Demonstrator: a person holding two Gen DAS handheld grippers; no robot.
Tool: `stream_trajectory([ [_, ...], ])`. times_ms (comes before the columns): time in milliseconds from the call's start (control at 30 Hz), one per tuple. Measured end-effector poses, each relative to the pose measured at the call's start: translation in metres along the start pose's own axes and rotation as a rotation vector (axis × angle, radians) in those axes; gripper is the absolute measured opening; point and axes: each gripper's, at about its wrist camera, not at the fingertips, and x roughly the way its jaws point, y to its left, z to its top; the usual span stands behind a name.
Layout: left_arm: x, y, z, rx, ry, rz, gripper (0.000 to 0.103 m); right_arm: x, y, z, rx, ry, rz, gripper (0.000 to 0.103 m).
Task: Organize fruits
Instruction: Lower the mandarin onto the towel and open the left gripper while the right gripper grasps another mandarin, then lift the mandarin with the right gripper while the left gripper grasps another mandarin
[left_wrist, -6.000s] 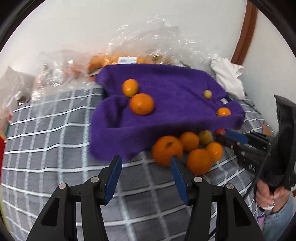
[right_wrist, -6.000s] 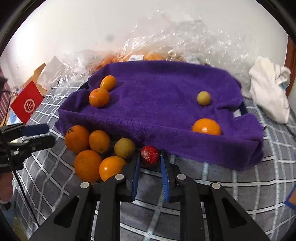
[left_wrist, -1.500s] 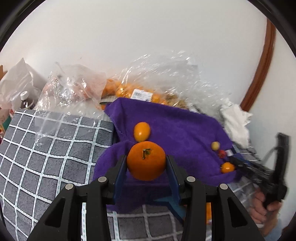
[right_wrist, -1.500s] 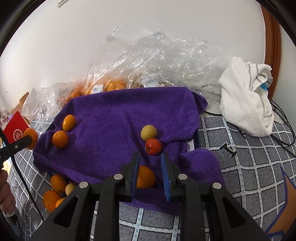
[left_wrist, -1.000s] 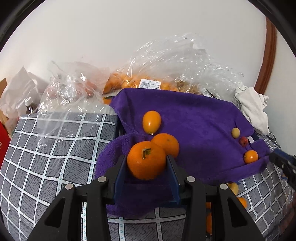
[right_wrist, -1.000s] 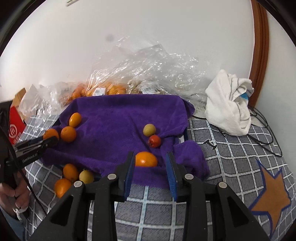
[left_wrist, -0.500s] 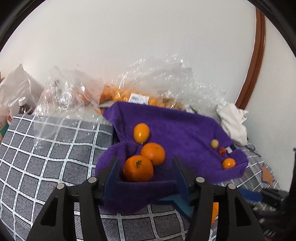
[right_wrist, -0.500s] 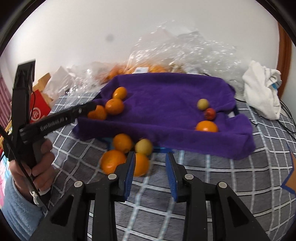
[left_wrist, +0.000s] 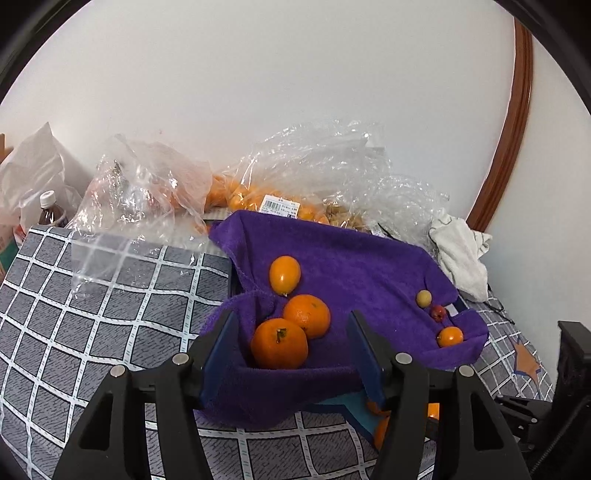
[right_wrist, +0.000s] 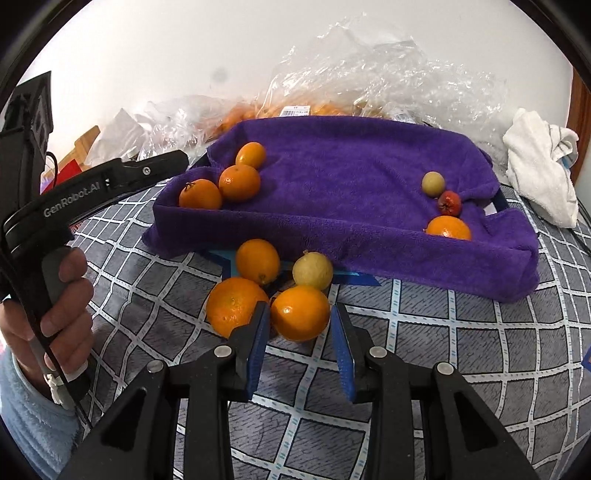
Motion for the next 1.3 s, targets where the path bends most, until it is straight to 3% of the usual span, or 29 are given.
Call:
stream_trajectory([
  [300, -0.006, 0.008, 0.004, -0.044, -0.015, -0.021, 0.059, -0.005, -0.009, 0.001, 0.027, -0.019, -0.002, 0.034],
  [500, -0.006, 0.007, 0.004, -0.048, -0.010, -0.026, 0.059, -0.027, -0.039, -0.012, 0.063, -0.045, -0.120, 0.034],
  [833, -0.004, -0.001, 0.002, -0.007, -0.004, -0.017, 0.059, -0.016, -0.054, -0.032, 0.078, -0.027, -0.109, 0.034],
  [1200, -0.007, -0.010, -0.001, 0.045, -0.050, 0.000, 0.059, -0.026, -0.062, -0.034, 0.101, -0.054, -0.124, 0.035],
  [1300, -0.005, -0.018, 0.001, 0.098, -0.042, 0.074, 0.059, -0.033, -0.068, -0.035, 0.111, -0.056, -0.128, 0.035],
])
